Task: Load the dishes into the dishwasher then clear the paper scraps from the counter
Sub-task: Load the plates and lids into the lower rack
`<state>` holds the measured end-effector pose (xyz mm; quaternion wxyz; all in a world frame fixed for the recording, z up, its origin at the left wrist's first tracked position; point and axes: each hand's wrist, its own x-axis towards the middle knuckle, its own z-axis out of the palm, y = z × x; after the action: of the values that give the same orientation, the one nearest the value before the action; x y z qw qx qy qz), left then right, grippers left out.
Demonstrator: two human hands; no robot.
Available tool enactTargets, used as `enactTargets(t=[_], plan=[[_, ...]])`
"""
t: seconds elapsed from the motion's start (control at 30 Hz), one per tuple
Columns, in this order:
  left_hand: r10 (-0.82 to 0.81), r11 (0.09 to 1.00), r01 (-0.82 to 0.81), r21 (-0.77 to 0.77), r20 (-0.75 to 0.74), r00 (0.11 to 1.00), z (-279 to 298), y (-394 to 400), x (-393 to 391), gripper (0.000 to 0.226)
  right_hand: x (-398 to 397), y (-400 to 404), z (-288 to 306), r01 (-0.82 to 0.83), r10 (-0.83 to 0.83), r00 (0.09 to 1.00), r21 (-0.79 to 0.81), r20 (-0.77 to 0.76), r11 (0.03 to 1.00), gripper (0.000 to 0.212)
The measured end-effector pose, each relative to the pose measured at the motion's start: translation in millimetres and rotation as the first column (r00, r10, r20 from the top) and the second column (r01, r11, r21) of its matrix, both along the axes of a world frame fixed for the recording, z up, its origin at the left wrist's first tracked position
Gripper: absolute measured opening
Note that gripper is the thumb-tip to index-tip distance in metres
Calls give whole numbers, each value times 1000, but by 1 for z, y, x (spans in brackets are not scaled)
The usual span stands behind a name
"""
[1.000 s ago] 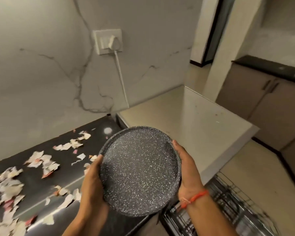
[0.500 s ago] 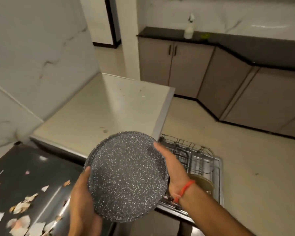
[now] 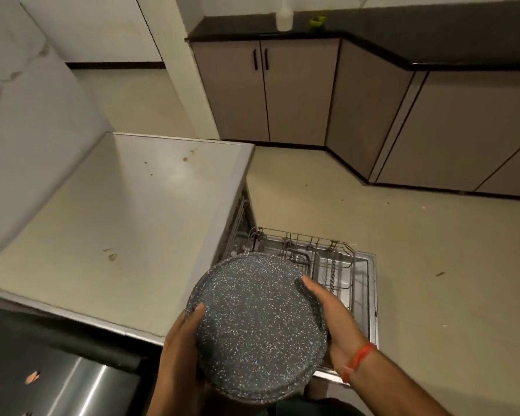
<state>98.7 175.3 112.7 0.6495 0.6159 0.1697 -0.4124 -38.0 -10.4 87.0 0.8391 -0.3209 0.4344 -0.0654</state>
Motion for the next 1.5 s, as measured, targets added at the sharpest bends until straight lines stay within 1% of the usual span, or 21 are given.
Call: enactTargets(t=[0.03, 0.07, 0.17, 0.27, 0.33, 0.43, 0.5, 0.6, 0.67, 0.73, 0.8, 0.87, 0.93, 1.07, 1.13, 1.23, 1.33, 1.43, 1.5], plan=[[-8, 1000, 8, -1, -9, 1000, -4, -10, -2, 67, -5, -9, -2, 11, -11, 1000, 8, -2, 1000, 43], [-15, 1000, 15, 8, -6, 1000, -6, -20, -5, 63, -8, -18, -4, 23, -23, 1000, 12, -2, 1000, 42], [-82, 994, 71, 86, 132, 988, 1, -52, -11, 37, -16, -39, -10, 54, -54, 998, 39, -17, 998, 38], [-194, 976, 173, 132, 167, 967, 8, -79, -10, 24, -21, -58, -19, 96, -95, 995, 39, -29, 995, 36], [-272, 956, 239, 169, 217, 937, 10, -93, -4, 21, -22, -72, -28, 124, -125, 991, -16, -53, 992, 37], [-415, 907, 362, 217, 311, 855, 8, -115, 14, 26, -19, -93, -34, 193, -196, 980, -75, -39, 978, 33], [-474, 879, 421, 223, 317, 822, 0, -136, 30, 29, -17, -108, -35, 258, -266, 962, -117, -60, 959, 30], [-505, 862, 456, 224, 282, 816, -20, -172, 50, 27, -20, -122, -34, 341, -360, 929, -179, -87, 923, 29], [-536, 844, 505, 182, 248, 807, -32, -195, 56, 26, -23, -130, -38, 387, -414, 905, -208, -104, 898, 32], [-586, 810, 570, 140, 231, 776, -42, -213, 58, 25, -24, -139, -42, 414, -454, 880, -243, -140, 877, 33], [-629, 776, 620, 115, 207, 750, -48, -228, 56, 33, -24, -145, -50, 442, -497, 848, -270, -187, 855, 33], [-687, 726, 676, 129, 170, 706, -64, -238, 58, 39, -21, -149, -62, 446, -512, 827, -284, -233, 849, 32], [-720, 693, 705, 149, 125, 682, -84, -243, 58, 39, -20, -151, -77, 437, -516, 807, -296, -289, 849, 30], [-769, 613, 753, 237, -38, 638, -133, -242, 59, 48, -25, -149, -126, 354, -449, 782, -285, -432, 891, 30], [-770, 582, 769, 265, -124, 626, -155, -243, 55, 41, -29, -142, -150, 312, -392, 757, -238, -522, 920, 26], [-763, 528, 795, 300, -243, 598, -186, -242, 46, 33, -39, -130, -189, 275, -297, 729, -134, -616, 952, 23], [-757, 485, 796, 363, -280, 590, -221, -239, 39, 30, -44, -126, -225, 214, -203, 723, -66, -660, 975, 23], [-750, 449, 796, 407, -314, 583, -257, -239, 39, 19, -44, -133, -254, 170, -136, 717, -17, -684, 985, 20], [-750, 451, 799, 399, -315, 581, -283, -243, 42, 27, -44, -144, -274, 131, -101, 729, -7, -677, 991, 17]])
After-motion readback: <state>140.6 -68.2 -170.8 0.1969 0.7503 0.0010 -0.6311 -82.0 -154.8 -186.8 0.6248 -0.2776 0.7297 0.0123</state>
